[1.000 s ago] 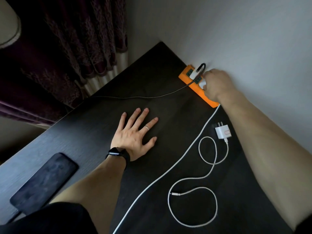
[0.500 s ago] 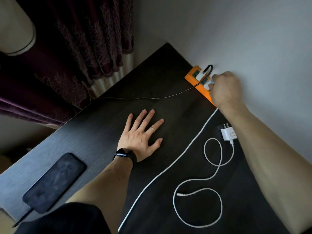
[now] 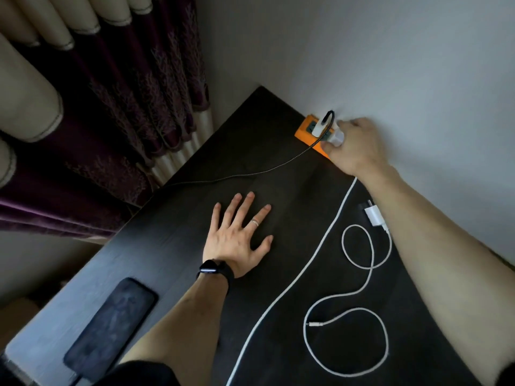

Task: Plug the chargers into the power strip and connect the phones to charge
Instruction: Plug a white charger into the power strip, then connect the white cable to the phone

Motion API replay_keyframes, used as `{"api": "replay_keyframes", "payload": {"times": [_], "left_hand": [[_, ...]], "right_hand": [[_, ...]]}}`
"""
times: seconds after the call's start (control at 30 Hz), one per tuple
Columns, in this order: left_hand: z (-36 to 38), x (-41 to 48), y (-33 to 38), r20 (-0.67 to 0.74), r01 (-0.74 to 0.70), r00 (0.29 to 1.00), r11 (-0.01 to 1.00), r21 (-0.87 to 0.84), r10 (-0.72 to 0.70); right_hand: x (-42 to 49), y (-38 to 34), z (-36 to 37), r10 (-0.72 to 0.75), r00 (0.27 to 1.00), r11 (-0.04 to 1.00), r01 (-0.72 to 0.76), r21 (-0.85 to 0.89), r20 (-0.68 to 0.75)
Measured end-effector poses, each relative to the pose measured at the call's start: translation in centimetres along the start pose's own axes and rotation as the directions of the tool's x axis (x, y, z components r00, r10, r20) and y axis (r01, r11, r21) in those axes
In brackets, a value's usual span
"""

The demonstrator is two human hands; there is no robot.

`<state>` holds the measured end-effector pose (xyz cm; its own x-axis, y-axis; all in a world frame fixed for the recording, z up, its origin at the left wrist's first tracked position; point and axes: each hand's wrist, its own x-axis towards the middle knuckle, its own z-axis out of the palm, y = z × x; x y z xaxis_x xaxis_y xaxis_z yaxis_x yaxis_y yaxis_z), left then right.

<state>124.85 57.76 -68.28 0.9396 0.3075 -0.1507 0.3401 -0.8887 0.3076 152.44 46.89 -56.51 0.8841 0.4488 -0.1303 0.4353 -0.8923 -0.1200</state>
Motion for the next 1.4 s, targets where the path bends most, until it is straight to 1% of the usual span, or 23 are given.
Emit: {"api": "replay_keyframes", "payload": {"times": [0.03,0.07,0.13,0.2,0.27,0.37,0.43,0.53,0.6,0.63,0.67,0.73,0.83,0.87,0.93,1.0,1.03,1.1,1.17,1.23,1.3,1.33,1.4], "left_hand": [[0.0,0.0,0.0,0.001,-0.001,1.0,1.0,0.002,0.001],[0.0,0.0,0.0,0.001,-0.004,1.0,1.0,0.006,0.004],[-0.1,0.0,0.1,0.009,0.006,1.0,1.0,0.007,-0.006],[-0.6,-0.1,0.2,0.051,0.02,0.999,1.0,0.011,-0.02],[-1.3,0.0,0.5,0.112,0.022,0.993,0.999,0.028,-0.025],[-3.8,-0.4,0.8,0.247,-0.019,0.969,0.999,0.027,0.011],[-6.1,-2.7,0.8,0.306,-0.044,0.951,0.999,-0.006,0.044],[-8.7,-9.4,0.5,0.282,0.02,0.958,0.964,-0.265,0.058],[-9.8,-15.9,-0.2,0.244,0.022,0.966,0.908,-0.419,0.089],[-10.2,-19.4,-0.8,0.236,0.02,0.966,0.882,-0.471,0.104],[-10.2,-22.4,-1.4,0.24,0.033,0.965,0.859,-0.511,0.105],[-9.6,-28.6,-3.0,0.279,0.078,0.956,0.833,-0.547,0.094],[-7.7,-35.9,-5.6,0.371,0.151,0.927,0.845,-0.514,0.06],[-6.9,-37.7,-6.3,0.41,0.165,0.91,0.857,-0.488,0.058],[-5.9,-40.1,-7.3,0.497,0.122,0.861,0.902,-0.413,0.111],[-5.8,-41.5,-7.6,0.515,-0.045,0.823,0.93,-0.365,0.241],[-6.3,-41.7,-7.4,0.497,-0.097,0.816,0.917,-0.386,0.296],[-8.2,-42.0,-6.1,0.451,-0.074,0.826,0.858,-0.508,0.338],[-10.6,-41.6,-4.6,0.424,0.049,0.848,0.748,-0.662,0.319],[-13.0,-40.6,-3.1,0.406,0.232,0.882,0.527,-0.818,0.241],[-15.6,-39.0,-1.8,0.465,0.427,0.874,0.233,-0.874,0.141],[-16.6,-38.2,-1.4,0.501,0.491,0.859,0.104,-0.865,0.11],[-18.5,-36.2,-1.6,0.554,0.556,0.831,-0.061,-0.829,0.054]], "right_hand": [[-1.6,0.0,-0.1,0.042,0.999,0.991,-0.037,0.13,-0.035],[-3.9,-0.2,-0.1,0.078,0.99,0.969,-0.048,0.241,-0.118],[-10.1,-0.9,0.8,0.165,0.945,0.924,-0.048,0.38,-0.281],[-17.6,-2.2,1.9,0.25,0.915,0.871,-0.07,0.486,-0.317],[-25.2,-3.5,3.5,0.299,0.924,0.82,-0.122,0.559,-0.237],[-35.5,-5.7,5.9,0.354,0.933,0.728,-0.317,0.608,0.063],[-41.4,-7.7,7.5,0.364,0.888,0.649,-0.459,0.607,0.282],[-48.6,-10.7,10.6,0.31,0.786,0.573,-0.604,0.554,0.536],[-52.7,-12.9,12.4,0.266,0.717,0.558,-0.659,0.504,0.644],[-54.6,-14.0,13.3,0.257,0.7,0.562,-0.669,0.486,0.666],[-55.9,-14.9,14.2,0.257,0.705,0.576,-0.661,0.481,0.66],[-57.9,-16.7,15.4,0.323,0.747,0.602,-0.635,0.483,0.581],[-58.4,-18.9,15.3,0.414,0.793,0.616,-0.606,0.503,0.447],[-58.3,-19.3,14.7,0.427,0.79,0.585,-0.612,0.532,0.44],[-57.9,-19.6,12.6,0.436,0.781,0.416,-0.616,0.669,0.448],[-57.4,-19.4,9.9,0.431,0.783,0.204,-0.569,0.797,0.449],[-57.0,-19.3,8.4,0.424,0.791,0.135,-0.537,0.833,0.441],[-56.7,-19.1,5.3,0.432,0.804,0.045,-0.472,0.881,0.409],[-57.0,-19.0,3.3,0.481,0.791,-0.04,-0.411,0.911,0.378],[-58.7,-19.3,2.7,0.496,0.759,-0.095,-0.436,0.895,0.422],[-61.7,-20.1,3.4,0.381,0.756,-0.128,-0.527,0.84,0.532],[-63.5,-20.6,4.0,0.294,0.765,-0.089,-0.575,0.813,0.573],[-66.8,-21.3,5.2,0.158,0.787,0.093,-0.613,0.785,0.596]]}}
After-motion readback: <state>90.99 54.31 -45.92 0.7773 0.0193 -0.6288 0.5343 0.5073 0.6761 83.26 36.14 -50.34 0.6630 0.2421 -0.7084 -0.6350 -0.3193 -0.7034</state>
